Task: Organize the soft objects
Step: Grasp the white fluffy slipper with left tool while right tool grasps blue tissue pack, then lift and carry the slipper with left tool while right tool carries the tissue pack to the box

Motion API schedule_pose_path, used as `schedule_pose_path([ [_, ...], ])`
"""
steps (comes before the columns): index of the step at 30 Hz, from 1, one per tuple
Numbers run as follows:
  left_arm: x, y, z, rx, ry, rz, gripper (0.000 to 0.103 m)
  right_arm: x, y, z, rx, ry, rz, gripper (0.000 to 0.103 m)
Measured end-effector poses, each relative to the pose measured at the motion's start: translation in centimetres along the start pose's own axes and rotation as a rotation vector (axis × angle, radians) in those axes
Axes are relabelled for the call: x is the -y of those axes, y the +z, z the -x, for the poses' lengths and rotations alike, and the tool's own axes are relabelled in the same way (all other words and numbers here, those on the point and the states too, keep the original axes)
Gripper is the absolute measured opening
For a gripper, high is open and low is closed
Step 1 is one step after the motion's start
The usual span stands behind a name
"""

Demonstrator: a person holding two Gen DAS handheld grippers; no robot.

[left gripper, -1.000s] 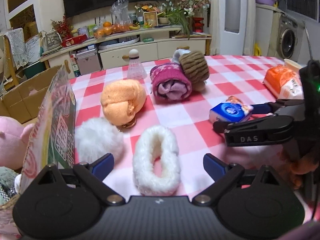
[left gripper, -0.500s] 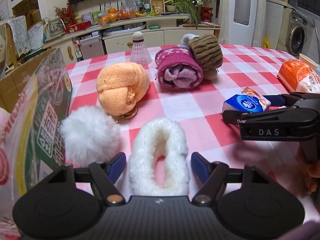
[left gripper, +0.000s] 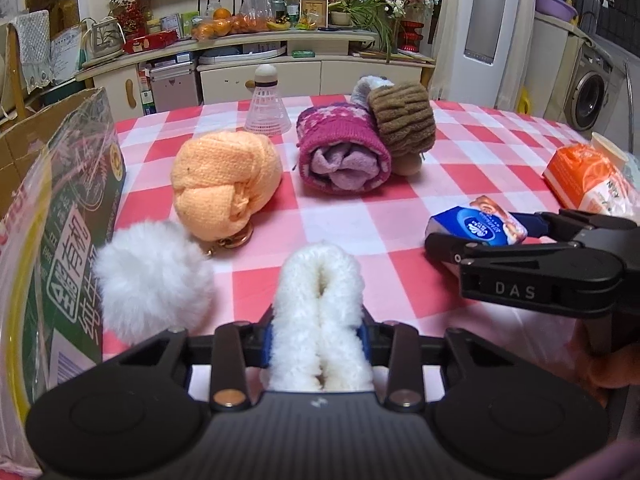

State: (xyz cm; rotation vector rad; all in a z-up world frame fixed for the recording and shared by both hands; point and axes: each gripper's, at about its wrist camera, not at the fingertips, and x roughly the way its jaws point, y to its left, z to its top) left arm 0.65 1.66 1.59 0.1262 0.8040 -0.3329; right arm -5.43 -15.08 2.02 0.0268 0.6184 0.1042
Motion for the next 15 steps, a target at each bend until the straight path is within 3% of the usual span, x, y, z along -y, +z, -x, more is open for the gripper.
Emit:
schedule_pose_path([
  [15, -0.3, 1.4, 2.4, 0.076, -0.055, 0.045, 0.034, -0.7, 0.7, 1.3, 0.052, 0.01, -0.004, 0.091],
])
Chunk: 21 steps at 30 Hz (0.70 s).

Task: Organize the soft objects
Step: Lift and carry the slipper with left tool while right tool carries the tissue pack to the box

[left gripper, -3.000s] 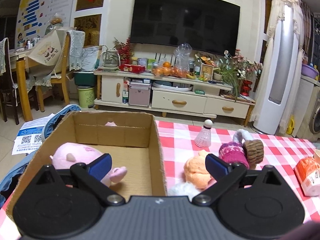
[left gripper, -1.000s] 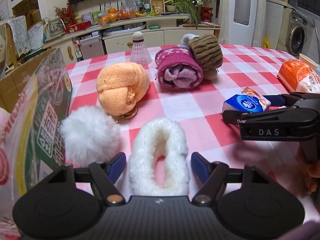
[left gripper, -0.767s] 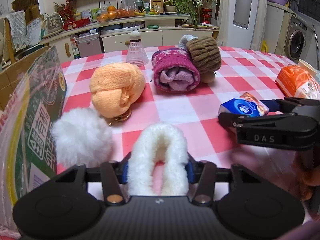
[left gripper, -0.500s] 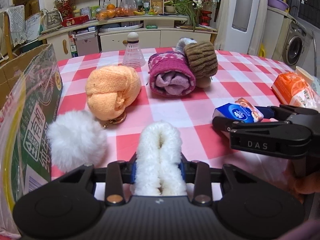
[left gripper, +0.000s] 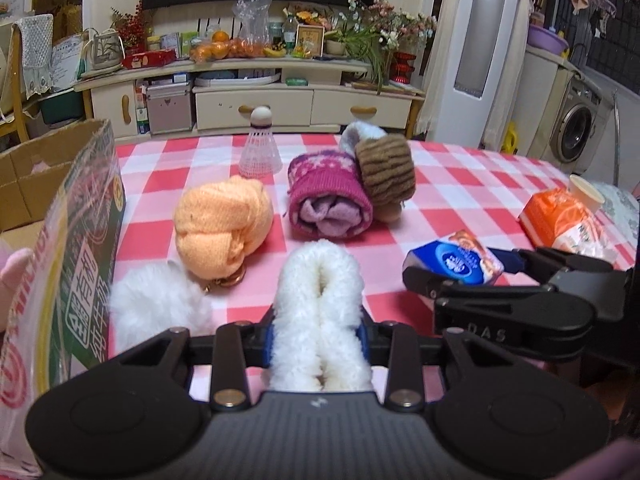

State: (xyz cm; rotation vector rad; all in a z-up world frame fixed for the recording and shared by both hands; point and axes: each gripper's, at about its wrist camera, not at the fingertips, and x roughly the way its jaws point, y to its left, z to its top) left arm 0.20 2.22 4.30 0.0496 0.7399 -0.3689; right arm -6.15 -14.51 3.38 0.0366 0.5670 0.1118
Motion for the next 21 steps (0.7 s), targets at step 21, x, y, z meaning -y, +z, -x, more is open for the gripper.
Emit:
schedule_pose_path([
  [21, -1.7, 1.2, 3.3, 0.108, -0.037, 0.043, 0.034, -3.1, 0.6, 1.5, 0.047, 0.033, 0.053, 0.091],
])
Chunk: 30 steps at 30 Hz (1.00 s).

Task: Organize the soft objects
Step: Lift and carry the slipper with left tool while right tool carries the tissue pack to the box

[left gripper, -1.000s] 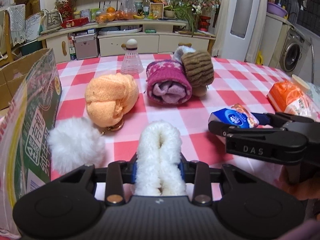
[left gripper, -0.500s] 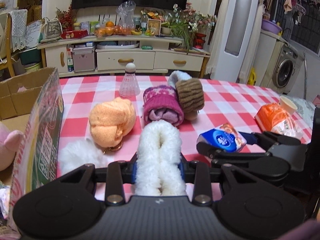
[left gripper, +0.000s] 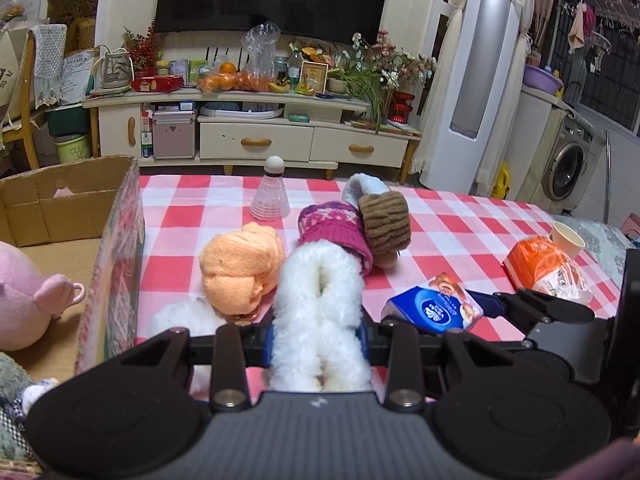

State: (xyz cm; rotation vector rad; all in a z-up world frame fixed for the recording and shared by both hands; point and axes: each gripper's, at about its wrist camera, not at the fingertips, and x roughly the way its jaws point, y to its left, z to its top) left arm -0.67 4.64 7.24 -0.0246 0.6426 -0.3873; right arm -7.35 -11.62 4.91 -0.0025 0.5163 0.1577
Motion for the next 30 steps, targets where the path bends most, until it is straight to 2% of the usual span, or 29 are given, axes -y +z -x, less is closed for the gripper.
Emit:
schedule_pose_path([
  [13, -2.0, 0.4, 2.0, 0.054, -0.005, 0.048, 0.034, -3.2, 1.2, 2.2, 0.052, 0.062, 0.003, 0.091],
  [23, -4.3, 0.9, 4.2, 0.117, -0.01, 0.107, 0.034, -6.1, 2.3, 3.3, 0.091, 0.093, 0.053, 0.091],
  [30, -6.9, 1.4, 5.9, 0.174, 0.017, 0.153, 0.034, -9.2, 3.6, 3.7, 0.115, 0.144, 0.108, 0.091],
])
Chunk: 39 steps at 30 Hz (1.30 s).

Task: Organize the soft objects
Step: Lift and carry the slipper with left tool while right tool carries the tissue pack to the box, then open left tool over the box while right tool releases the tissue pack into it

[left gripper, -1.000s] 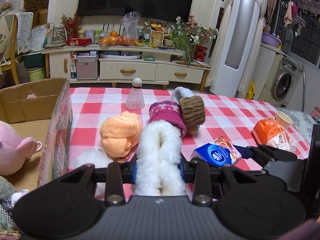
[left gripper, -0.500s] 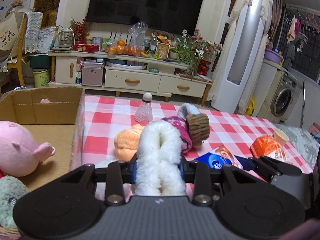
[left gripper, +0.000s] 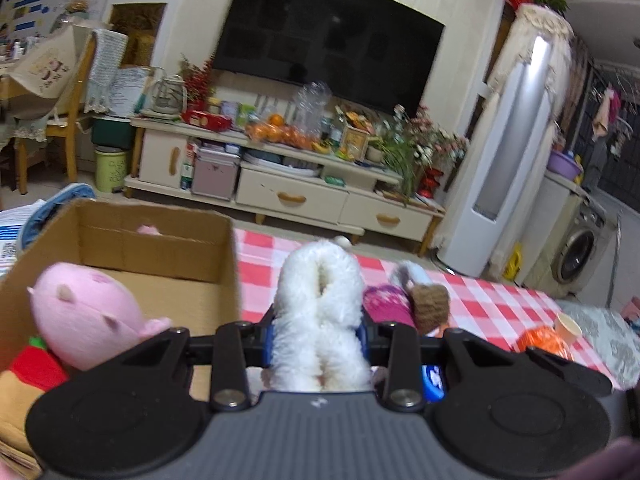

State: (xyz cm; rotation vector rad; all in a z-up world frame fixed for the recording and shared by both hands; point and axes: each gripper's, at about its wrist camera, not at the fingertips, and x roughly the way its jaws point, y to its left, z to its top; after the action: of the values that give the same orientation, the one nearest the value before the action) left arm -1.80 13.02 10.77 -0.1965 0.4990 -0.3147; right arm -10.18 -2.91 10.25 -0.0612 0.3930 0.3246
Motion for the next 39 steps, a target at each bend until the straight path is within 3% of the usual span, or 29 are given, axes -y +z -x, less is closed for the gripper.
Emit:
schedule_pose_path([
  [14, -7.4, 3.0, 1.5, 0.106, 0.135, 0.132, 0.034, -5.6, 3.8, -2.7, 0.031, 0.155, 0.157, 0.092],
  [26, -9.6, 3.0, -0.1, 0.052, 0.213, 0.156, 0.036, -8.3, 3.1, -5.9, -0.047, 0.205, 0.237, 0.092],
  [29, -9.5, 3.0, -0.2, 0.035, 0.241, 0.143, 0.046, -8.3, 2.9, -6.1, -0.059, 0.205, 0.242, 0.095],
  [33, -9.6, 3.0, -0.1, 0.028, 0.281, 0.137, 0.071, -8.1, 3.0, -5.5, -0.052, 0.2, 0.227, 0.099],
  [39, -9.1, 3.3, 0.3, 0.043, 0.305, 0.123, 0.084, -8.1, 2.8, -4.0, -0.028, 0.174, 0.205, 0.101],
])
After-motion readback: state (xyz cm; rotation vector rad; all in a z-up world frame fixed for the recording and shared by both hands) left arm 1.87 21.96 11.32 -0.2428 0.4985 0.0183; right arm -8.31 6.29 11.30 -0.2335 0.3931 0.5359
